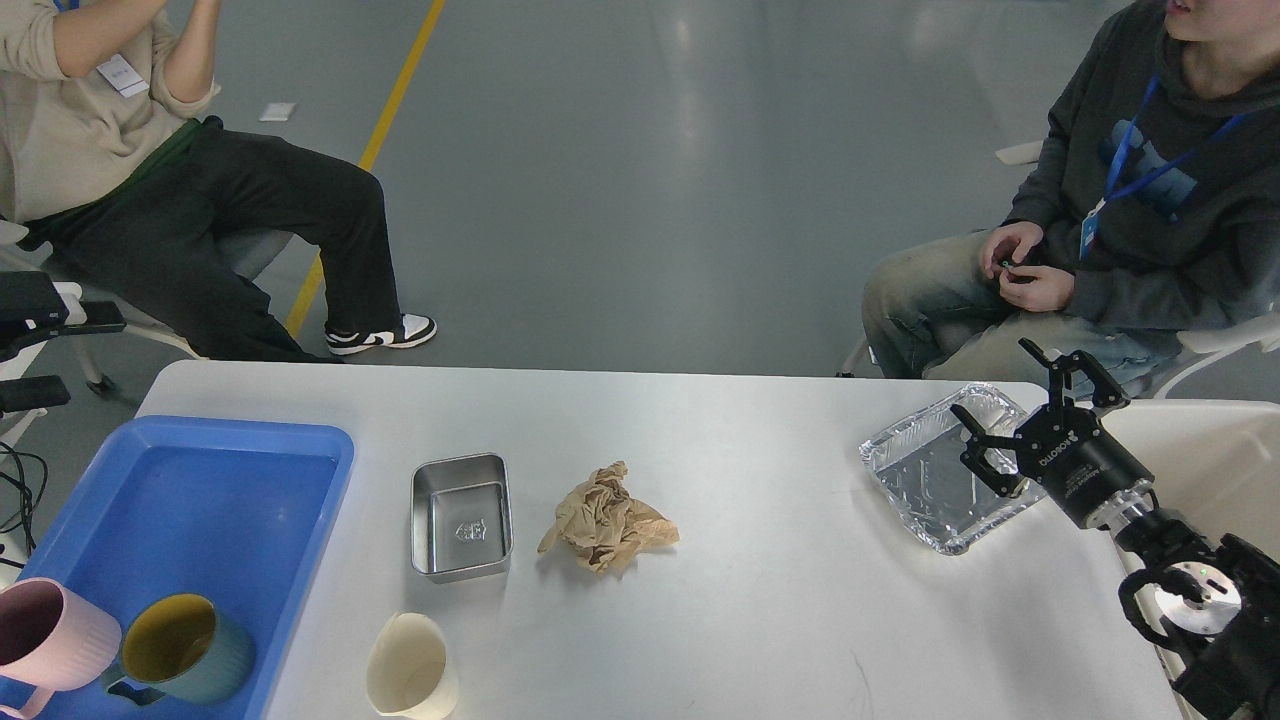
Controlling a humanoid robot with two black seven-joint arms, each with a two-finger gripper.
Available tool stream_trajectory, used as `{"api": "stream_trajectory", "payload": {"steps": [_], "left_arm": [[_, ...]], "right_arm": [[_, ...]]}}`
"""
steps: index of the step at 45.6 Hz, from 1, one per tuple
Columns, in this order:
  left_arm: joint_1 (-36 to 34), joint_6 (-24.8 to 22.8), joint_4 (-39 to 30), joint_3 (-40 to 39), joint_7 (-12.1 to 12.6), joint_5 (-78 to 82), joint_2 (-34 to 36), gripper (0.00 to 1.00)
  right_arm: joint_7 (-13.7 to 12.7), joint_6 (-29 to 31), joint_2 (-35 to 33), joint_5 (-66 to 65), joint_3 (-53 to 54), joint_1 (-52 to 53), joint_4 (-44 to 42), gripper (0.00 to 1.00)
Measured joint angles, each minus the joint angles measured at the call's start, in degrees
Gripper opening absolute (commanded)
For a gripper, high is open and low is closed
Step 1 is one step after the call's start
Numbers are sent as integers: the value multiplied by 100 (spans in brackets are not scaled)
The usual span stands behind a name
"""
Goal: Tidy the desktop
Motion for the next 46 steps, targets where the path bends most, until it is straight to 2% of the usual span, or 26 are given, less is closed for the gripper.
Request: {"api": "stream_trajectory", "payload": {"steps": [8,19,28,37,46], "left_arm": [[-135,-51,2,-18,14,226,-382,94],[-292,234,74,94,346,225,-557,97],[-365,265,70,481,389,252,-583,96],[-394,321,103,531,370,254,-669,93],[-535,499,155,775,559,264,-875,97]], "right_arm": [[7,14,-15,0,4,-2,0,100],[21,105,-25,-1,9,-29,0,100],[25,127,-25,0,9,-57,0,100],[25,137,-25,0,9,-73,0,100],[33,204,-25,0,9,-79,0,100]]}}
